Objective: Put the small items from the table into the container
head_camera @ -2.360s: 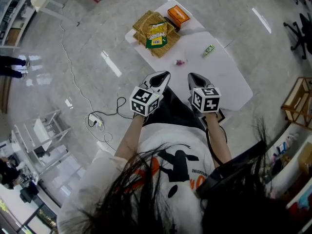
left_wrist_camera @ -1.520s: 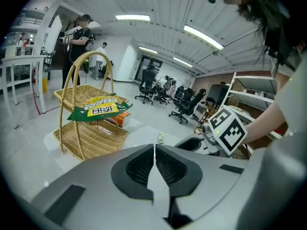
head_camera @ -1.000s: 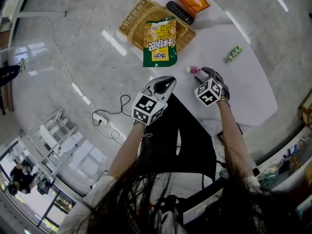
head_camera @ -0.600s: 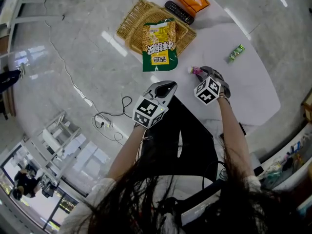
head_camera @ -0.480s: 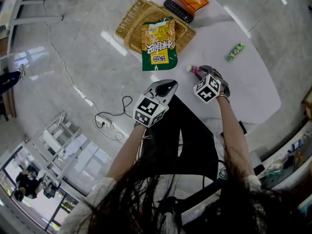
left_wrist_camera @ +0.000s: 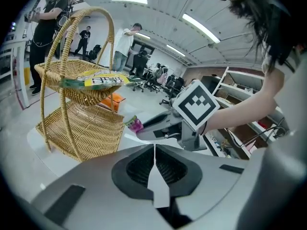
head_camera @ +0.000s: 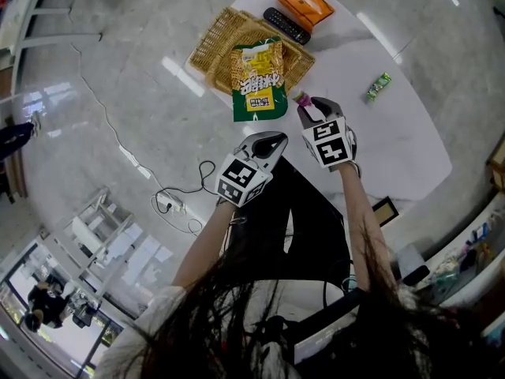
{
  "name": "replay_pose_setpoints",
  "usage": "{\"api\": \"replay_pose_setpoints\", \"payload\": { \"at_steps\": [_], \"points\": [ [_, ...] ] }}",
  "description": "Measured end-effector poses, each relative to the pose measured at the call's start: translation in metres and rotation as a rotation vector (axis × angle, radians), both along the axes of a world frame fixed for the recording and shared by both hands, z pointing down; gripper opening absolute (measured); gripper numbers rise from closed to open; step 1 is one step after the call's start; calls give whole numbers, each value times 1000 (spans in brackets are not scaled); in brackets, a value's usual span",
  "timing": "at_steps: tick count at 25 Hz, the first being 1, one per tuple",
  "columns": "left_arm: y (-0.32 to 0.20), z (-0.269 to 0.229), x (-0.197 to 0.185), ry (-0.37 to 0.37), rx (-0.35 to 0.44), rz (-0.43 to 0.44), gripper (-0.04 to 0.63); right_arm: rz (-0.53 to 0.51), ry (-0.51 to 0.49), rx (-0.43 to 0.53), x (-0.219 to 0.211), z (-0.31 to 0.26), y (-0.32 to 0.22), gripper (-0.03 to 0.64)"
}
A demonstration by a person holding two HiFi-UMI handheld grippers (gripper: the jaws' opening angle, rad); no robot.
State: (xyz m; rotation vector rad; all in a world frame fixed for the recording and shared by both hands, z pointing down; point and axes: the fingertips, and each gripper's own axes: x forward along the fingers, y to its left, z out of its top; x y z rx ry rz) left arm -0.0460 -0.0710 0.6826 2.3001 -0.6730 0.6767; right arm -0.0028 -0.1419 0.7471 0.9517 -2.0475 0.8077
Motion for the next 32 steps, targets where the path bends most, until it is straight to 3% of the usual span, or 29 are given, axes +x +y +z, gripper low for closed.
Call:
{"api": "replay_pose_setpoints", "payload": {
  "at_steps": [7,13,20,32],
  "points": [
    [-7,-2,-8,-8,2,0,6,-99,49,60,-37,2,-45,143],
    [-6,1,-14,-13,-5,-9,6,-147,65,10,-44,18,-40,170],
    [-3,2,-11,-14,-8,-4,6,-63,6,-31,-32,20,-29,179],
    [-3,-6,2,-5,11,23,6,128,-79,-2,7,-13,-11,174]
  ]
}}
